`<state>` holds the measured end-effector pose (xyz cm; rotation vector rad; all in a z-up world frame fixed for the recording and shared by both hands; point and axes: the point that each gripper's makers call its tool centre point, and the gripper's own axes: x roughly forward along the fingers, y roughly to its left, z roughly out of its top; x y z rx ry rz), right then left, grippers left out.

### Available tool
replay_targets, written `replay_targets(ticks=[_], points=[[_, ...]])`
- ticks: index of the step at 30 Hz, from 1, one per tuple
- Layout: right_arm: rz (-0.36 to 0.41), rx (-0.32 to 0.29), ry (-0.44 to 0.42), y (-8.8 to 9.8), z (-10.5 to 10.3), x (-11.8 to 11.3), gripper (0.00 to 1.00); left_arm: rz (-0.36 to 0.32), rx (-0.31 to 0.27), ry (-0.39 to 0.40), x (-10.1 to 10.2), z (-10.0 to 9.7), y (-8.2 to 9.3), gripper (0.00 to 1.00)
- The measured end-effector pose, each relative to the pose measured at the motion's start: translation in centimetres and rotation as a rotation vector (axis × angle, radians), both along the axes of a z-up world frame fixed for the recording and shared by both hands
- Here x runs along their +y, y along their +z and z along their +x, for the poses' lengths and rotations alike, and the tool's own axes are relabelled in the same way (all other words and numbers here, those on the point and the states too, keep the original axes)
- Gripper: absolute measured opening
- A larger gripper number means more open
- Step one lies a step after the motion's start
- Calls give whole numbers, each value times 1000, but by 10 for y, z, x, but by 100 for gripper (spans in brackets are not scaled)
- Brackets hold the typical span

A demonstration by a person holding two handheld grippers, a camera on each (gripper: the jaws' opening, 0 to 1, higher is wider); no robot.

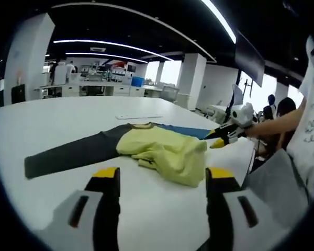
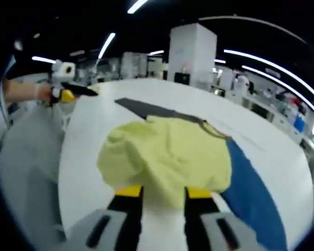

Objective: Fold the garment on the visible template until the final outline fits inside the template.

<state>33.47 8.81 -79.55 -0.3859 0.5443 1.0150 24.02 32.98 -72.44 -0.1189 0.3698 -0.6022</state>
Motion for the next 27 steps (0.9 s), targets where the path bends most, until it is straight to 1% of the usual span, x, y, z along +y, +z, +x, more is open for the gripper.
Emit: replay_targets(ticks=[2,4,5,7,9,12,16,18,19,22,23,24,25,27], points=[[-16,2,-5,-3,1,2,13,1,1,0,-1,-2,-1,63],[-22,-8,-6,-2,4,2,3,-5,6,-4,-2,-3,-2,63],[-18,11,-19,-1,7,2,0,-5,7,-7,-2,-4,-2,63],[-10,19,-17,1,9,4,0,-5,8,-9,-3,-5,-2,63],[-21,15,-11,7,13,4,0,-9,7,-6,-3,-5,-2,63],[-27,-3,15,26,21,8,0,-11,7,-8,-1,-4,-2,63],[-56,-29,54,40,37,15,0,-16,8,-13,-1,-3,-4,62],[-61,-17,66,46,39,21,0,-17,8,-14,-2,-2,-4,62],[-75,-13,75,44,46,24,0,-18,9,-16,-2,-1,-5,62],[-122,-1,99,38,52,29,0,-19,11,-21,-3,0,-5,61],[-132,-8,108,35,62,34,0,-15,11,-23,-4,0,-6,61],[-139,-5,111,33,66,36,0,-14,12,-24,-4,1,-6,61],[-149,8,109,31,65,39,0,-14,12,-24,-4,1,-6,61],[-162,19,110,27,71,43,0,-14,13,-21,-4,2,-5,60]])
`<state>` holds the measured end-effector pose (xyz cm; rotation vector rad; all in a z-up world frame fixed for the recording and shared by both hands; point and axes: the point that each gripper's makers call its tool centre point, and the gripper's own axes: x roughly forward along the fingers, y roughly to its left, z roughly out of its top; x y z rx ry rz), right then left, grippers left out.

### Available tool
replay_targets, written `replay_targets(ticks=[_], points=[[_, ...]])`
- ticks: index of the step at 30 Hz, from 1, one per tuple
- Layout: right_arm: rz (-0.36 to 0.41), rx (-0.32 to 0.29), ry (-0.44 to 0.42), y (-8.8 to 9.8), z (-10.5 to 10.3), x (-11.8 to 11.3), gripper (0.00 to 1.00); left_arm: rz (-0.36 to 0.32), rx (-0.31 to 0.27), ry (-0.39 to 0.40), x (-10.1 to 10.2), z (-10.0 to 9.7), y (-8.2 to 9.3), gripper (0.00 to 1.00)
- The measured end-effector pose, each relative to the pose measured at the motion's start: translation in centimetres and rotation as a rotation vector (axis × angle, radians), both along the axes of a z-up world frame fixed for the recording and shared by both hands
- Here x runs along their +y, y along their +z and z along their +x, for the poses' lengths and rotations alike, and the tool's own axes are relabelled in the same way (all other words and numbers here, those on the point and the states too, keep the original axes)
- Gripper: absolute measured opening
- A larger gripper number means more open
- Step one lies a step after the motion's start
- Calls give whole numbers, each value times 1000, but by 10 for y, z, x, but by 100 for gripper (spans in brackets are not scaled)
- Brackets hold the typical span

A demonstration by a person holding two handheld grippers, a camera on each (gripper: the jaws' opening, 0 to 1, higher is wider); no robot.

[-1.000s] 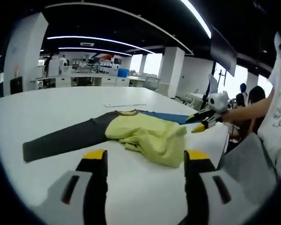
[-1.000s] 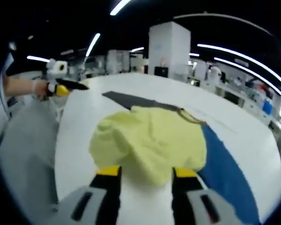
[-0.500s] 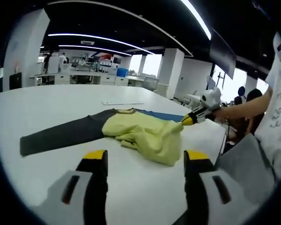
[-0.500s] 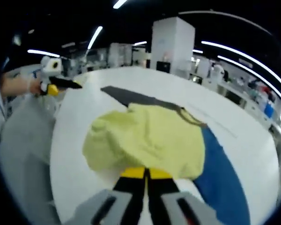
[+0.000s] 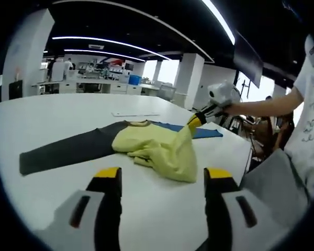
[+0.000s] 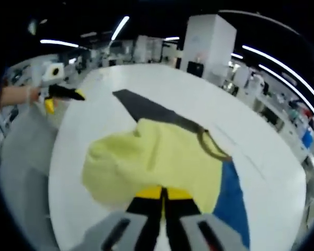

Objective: Fold the garment on the visible template until the final outline fits inside the template.

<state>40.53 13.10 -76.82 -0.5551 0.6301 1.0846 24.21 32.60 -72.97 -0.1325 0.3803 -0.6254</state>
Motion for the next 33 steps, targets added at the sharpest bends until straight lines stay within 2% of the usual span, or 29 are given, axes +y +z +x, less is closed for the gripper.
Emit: replay_targets(ticks=[4,6,13,17,27,29,33], points=[[-44,1,21,-13,19,10,0,-3,2,8,2,1,0,60],[-76,-3,36,-19,20,12,0,-4,8,12,3,1,-2,59],[-118,30,46,-41,45,22,0,-28,11,35,4,4,-3,59],[-132,43,52,-51,46,20,0,-26,16,27,1,5,-4,59],[-122,54,38,-50,42,19,0,-7,23,-7,-4,10,-6,59],[-107,47,25,-46,43,16,6,-7,24,-13,-5,10,-6,59],[-70,20,-6,-33,49,9,29,-6,24,-22,-7,10,-6,59]])
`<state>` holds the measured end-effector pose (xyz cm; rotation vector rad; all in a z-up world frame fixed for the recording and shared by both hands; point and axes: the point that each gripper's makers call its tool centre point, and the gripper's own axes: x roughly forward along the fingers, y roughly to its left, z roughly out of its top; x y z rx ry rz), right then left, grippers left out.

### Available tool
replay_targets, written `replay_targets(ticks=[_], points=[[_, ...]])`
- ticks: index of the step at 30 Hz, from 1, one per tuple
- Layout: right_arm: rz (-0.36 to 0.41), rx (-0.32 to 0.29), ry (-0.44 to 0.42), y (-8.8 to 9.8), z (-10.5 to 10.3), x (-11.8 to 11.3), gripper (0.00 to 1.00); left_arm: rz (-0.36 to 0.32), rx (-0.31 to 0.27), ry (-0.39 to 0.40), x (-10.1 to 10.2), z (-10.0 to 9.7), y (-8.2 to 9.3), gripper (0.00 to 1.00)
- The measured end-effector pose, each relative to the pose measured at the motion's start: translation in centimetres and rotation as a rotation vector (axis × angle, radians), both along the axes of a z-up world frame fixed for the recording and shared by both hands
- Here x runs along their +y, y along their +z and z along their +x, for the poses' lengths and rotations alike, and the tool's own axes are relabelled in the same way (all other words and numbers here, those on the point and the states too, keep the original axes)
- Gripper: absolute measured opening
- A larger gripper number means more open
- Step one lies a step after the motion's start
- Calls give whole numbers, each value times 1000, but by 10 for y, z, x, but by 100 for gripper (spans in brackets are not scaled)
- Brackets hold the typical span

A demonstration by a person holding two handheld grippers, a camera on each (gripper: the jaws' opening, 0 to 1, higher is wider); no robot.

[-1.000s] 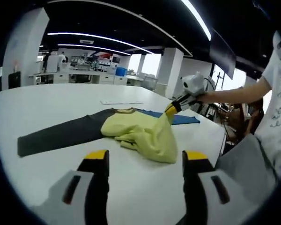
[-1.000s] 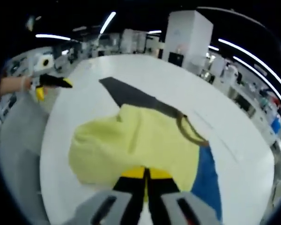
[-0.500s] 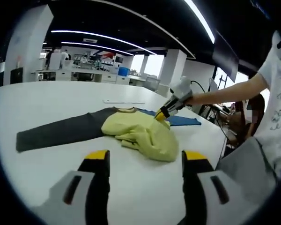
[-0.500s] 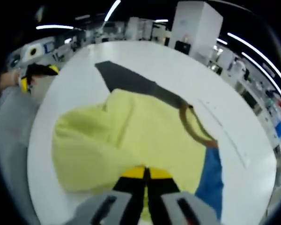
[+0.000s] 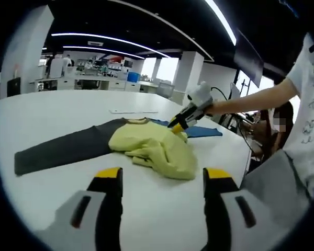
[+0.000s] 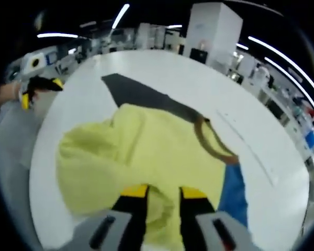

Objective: Fold the garment on the visible template until the final outline fits inside the template.

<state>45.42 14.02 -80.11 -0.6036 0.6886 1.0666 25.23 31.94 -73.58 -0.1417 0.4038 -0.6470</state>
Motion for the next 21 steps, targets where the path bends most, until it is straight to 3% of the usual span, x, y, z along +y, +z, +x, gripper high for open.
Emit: replay_targets(ticks=[4,6,10,17,21], points=[[58,22,-37,6,2,-7,44,0,-3,-8,0,0,1,59],[112,58,-69,10,-5,-8,51,2,-2,-12,1,-1,0,59],[175,71,-99,17,-12,-15,66,5,1,-21,1,-1,0,59],[166,66,-117,10,-21,-26,94,13,1,-35,2,0,0,59],[188,82,-142,12,-29,-30,96,11,-2,-40,0,1,2,59]])
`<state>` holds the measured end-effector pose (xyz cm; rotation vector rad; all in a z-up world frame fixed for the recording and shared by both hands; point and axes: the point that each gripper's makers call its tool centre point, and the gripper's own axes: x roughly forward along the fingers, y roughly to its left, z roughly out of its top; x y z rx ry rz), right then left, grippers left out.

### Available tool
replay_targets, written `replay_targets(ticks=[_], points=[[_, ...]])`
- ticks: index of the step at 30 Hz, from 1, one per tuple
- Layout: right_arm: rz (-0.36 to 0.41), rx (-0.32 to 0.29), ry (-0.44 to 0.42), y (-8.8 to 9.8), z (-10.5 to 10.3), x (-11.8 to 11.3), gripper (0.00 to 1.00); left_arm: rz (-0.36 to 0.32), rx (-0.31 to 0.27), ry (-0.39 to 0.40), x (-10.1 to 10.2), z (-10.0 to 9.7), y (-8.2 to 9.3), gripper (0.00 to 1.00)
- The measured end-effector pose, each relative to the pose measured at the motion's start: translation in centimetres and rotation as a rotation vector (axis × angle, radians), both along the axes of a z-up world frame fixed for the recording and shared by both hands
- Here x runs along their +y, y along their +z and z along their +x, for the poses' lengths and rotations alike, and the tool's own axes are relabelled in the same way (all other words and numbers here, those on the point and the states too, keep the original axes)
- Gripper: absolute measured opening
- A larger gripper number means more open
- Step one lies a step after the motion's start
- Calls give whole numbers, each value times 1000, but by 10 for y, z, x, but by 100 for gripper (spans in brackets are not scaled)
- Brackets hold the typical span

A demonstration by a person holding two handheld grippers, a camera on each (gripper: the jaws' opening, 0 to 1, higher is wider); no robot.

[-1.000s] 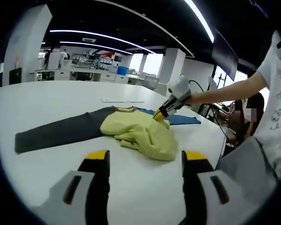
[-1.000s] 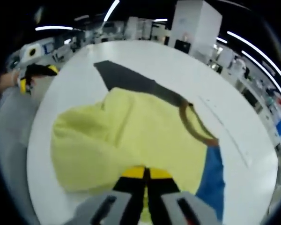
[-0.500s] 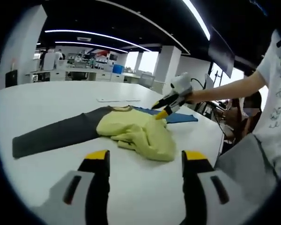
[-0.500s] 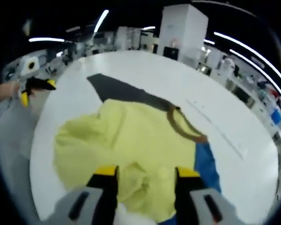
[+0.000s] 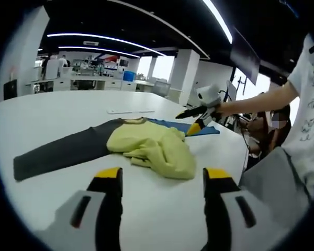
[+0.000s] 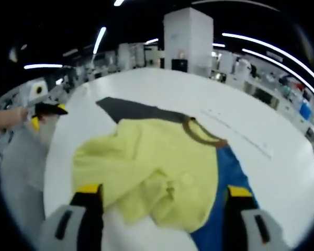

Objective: Fold the garment on the visible template until the final outline fits inside the template.

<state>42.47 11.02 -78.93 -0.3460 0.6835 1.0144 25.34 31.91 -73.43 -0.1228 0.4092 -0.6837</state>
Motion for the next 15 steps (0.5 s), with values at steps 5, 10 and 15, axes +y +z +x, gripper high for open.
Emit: replay_targets(ticks=[5,10,15], points=[[-2,3,-16,-3,-9,-4,88,1,-3,-7,-3,0,2,59],[1,26,-40,-10,-13,-9,83,0,-4,-11,-3,1,1,59],[-9,30,-45,-13,-21,-15,65,1,-1,-16,-4,0,1,59]])
